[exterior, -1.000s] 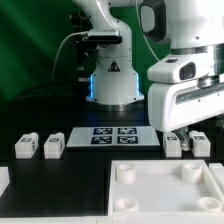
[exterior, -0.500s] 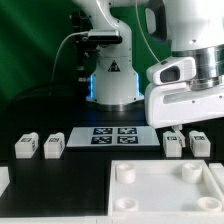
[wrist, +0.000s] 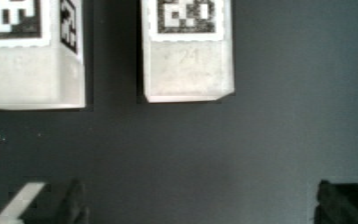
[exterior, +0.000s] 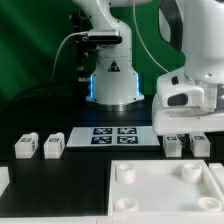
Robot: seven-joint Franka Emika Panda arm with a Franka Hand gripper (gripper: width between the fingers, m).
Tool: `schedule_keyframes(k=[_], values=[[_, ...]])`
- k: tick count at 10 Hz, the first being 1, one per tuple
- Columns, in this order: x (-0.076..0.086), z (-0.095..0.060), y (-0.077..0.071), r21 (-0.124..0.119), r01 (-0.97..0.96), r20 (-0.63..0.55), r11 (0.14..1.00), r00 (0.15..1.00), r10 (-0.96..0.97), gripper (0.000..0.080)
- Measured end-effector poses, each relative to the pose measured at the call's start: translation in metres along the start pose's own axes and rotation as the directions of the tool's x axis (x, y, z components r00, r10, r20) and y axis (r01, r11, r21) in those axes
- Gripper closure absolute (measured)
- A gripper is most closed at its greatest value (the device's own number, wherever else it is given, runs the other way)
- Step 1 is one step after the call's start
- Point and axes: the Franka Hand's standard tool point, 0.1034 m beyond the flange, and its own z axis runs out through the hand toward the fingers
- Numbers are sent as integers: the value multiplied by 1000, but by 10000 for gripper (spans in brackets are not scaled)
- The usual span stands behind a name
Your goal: Assemble one leg
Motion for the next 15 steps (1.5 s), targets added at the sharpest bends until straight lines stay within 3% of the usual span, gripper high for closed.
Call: schedule_keyframes(k=[1,3,5,8,10,12,15], values=[[2,-4,2,2,-11,60,1000,998,11,150],[-4,-10,3,-12,-7,286,1000,958,10,150],[1,-5,6,2,26,403,1000,915,-24,150],[3,-3,5,-1,20,413,1000,910,-18,150],[-6,0,-9,-14,23,422,1000,906,-15,150],[-16,11,-14,-21,35,430,999,903,-22,150],[-25,30,-8,-24,33,437,999,899,-19,150]])
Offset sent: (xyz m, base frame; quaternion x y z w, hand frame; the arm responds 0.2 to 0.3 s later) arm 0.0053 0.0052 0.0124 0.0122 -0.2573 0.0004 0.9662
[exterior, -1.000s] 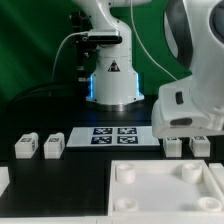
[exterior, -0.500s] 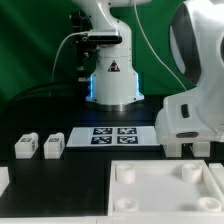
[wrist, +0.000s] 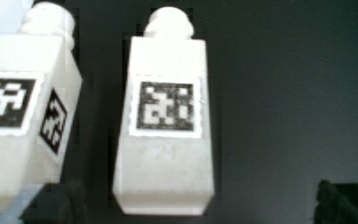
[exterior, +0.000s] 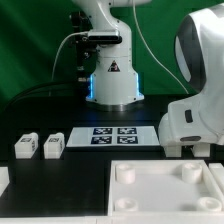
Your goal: Assemble one leg
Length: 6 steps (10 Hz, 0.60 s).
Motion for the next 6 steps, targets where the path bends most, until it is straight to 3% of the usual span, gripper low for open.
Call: schedule_keyframes(k=[3,6], values=[[-1,9,0,-4,-2,42,1000,999,2,150],[-2,8,9,-1,21,54,1000,998,-20,150]])
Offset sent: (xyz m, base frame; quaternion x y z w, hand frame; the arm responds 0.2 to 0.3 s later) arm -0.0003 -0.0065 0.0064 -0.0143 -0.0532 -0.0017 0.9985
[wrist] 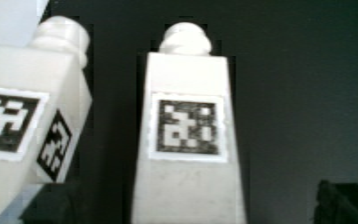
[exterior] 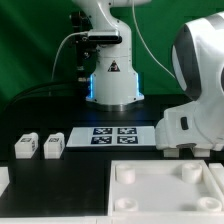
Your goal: Assemble one leg
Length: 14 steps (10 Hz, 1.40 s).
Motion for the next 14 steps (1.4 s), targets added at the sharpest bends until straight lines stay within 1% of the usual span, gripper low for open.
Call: schedule_keyframes(k=[1,2,3,4,5,12,13,14], values=[[0,0,-1,-1,1,0,1000,1000,-1,179],[0,0,-1,-1,2,0,1000,1000,-2,179],[0,0,-1,-1,2,0,1000,1000,-2,355],[0,0,-1,-2,2,0,1000,1000,-2,355],[0,0,-1,-2,2,0,1000,1000,-2,513],[0,0,-1,-2,2,0,1000,1000,-2,509],[-1,-2,0,-1,11,3,1000,1000,-11,509],[-4,-22,2,4,45,-10,999,999,-45,509]])
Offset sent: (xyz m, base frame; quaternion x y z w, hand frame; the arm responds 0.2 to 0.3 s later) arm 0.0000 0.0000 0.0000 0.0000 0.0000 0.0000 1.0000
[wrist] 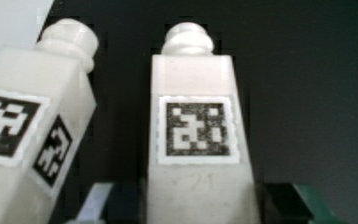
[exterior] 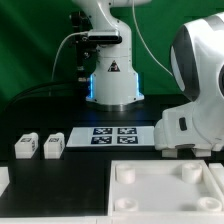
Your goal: Assemble one leg
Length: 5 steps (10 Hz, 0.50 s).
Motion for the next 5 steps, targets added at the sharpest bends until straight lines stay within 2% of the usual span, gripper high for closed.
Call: schedule_keyframes(k=[1,2,3,5], values=[[-6,-22,0,0,23,-49,1000,999,-23,509],[-17,-36,1,-1,22,-64,1000,998,-22,509],[-20,-54,2,1,20,-117,1000,993,-20,508],[-30,-82,7,3,3,-309,1000,951,-2,508]])
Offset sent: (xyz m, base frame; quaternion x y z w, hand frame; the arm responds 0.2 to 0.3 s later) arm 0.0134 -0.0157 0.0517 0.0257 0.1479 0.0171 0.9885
